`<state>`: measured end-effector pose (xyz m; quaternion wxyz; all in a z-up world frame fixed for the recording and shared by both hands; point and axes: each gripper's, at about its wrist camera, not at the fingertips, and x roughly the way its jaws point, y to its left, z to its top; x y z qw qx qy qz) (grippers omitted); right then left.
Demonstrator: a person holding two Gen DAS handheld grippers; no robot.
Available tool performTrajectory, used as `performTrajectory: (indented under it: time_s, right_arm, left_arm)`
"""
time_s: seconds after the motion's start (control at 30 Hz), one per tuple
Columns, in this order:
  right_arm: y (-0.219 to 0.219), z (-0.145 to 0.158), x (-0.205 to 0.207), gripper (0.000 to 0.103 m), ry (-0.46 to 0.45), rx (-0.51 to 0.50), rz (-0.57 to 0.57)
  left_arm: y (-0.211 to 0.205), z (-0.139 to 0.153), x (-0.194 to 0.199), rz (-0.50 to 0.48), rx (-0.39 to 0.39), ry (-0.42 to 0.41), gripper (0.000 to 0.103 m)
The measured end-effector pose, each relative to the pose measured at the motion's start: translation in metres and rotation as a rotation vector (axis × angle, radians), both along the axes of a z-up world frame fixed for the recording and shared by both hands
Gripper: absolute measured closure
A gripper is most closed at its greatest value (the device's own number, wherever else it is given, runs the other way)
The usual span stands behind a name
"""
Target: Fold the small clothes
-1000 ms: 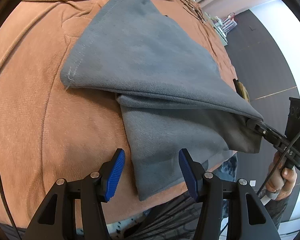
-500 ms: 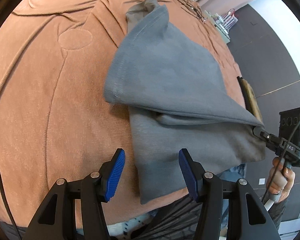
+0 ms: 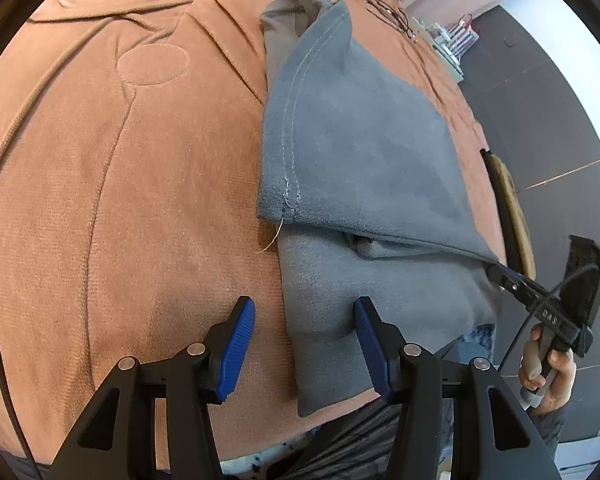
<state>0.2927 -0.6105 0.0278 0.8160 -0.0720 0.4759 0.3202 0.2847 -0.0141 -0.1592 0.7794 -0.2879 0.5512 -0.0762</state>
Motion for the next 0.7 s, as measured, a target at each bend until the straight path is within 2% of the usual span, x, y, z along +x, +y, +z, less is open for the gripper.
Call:
performTrajectory:
  time_s: [0.07,0.1,0.3,0.53,0.7]
  right_arm:
    - [0.01,0.012,-0.012,0.044,-0.056,-0.033,0.022]
    - [0.014,0.017,-0.016,0.042,-0.086,-0.049,0.031]
    - [0.068,0.025,-0.052,0.042,-0.203,-0.151,0.142]
    - [0.122,0.017,-0.071,0.042,-0.256,-0.217,0.294]
    - [0.152,0.007,-0.073,0.042,-0.282,-0.281,0.379]
  left_arm:
    - [0.003,0.001,-0.002,0.009,-0.022,-0.013,0.049]
    - [0.007,0.002,-0.005,0.011,-0.032,-0.021,0.049]
    - [0.029,0.013,-0.022,0.028,-0.056,-0.065,0.049]
    - [0.066,0.02,-0.044,0.086,-0.055,-0.086,0.049]
    - [0.087,0.02,-0.054,0.136,-0.086,-0.102,0.049]
